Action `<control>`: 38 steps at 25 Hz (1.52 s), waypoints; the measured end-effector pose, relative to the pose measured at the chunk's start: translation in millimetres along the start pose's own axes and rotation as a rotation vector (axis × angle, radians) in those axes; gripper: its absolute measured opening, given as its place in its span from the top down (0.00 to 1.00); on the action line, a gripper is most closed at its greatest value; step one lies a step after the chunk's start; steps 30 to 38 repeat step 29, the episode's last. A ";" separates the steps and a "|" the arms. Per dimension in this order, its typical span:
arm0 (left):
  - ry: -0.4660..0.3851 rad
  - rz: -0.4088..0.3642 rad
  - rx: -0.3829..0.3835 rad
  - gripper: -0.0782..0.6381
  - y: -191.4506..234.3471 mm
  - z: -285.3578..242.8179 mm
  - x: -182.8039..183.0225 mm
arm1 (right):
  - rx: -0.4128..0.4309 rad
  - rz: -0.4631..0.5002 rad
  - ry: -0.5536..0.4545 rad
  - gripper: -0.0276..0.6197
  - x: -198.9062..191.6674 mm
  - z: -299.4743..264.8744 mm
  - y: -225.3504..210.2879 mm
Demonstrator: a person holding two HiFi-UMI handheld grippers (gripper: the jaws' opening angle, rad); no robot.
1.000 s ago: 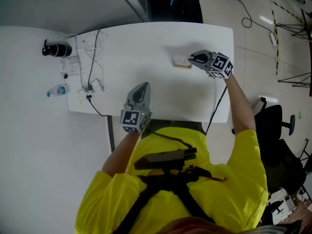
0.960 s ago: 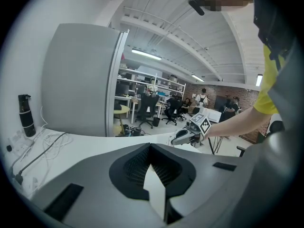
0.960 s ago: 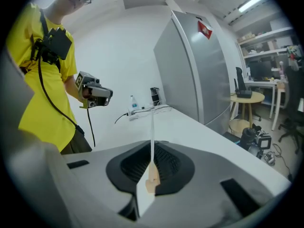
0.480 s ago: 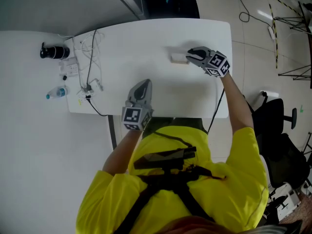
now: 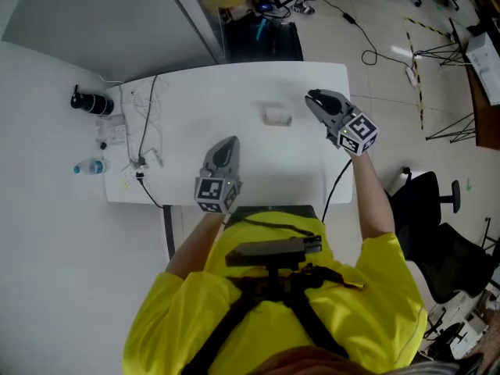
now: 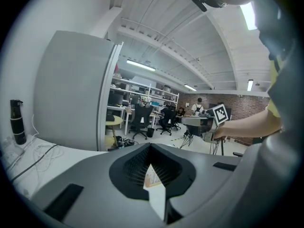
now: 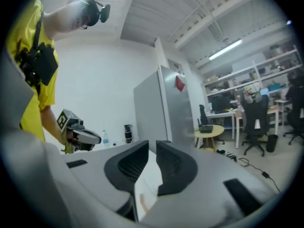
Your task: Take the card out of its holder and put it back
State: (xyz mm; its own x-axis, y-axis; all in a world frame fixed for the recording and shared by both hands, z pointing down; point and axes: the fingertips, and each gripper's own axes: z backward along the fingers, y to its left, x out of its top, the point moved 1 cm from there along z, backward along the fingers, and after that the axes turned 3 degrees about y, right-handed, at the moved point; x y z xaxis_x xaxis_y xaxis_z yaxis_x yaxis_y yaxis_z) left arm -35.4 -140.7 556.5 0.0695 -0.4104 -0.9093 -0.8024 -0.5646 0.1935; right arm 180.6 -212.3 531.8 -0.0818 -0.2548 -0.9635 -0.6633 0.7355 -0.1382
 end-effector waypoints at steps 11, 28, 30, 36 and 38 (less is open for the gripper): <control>-0.048 -0.003 -0.035 0.90 -2.7 5.7 6.6 | -0.433 -0.265 -0.071 0.95 -48.9 77.5 66.8; -0.039 -0.011 -0.059 0.90 -1.9 10.0 2.6 | -0.502 -0.244 -0.083 0.95 -37.0 70.2 83.8; -0.037 -0.011 -0.058 0.90 -1.3 10.1 2.2 | -0.501 -0.233 -0.077 0.95 -36.6 69.0 85.7; -0.037 -0.011 -0.058 0.90 -1.3 10.1 2.2 | -0.501 -0.233 -0.077 0.95 -36.6 69.0 85.7; -0.037 -0.011 -0.058 0.90 -1.3 10.1 2.2 | -0.501 -0.233 -0.077 0.95 -36.6 69.0 85.7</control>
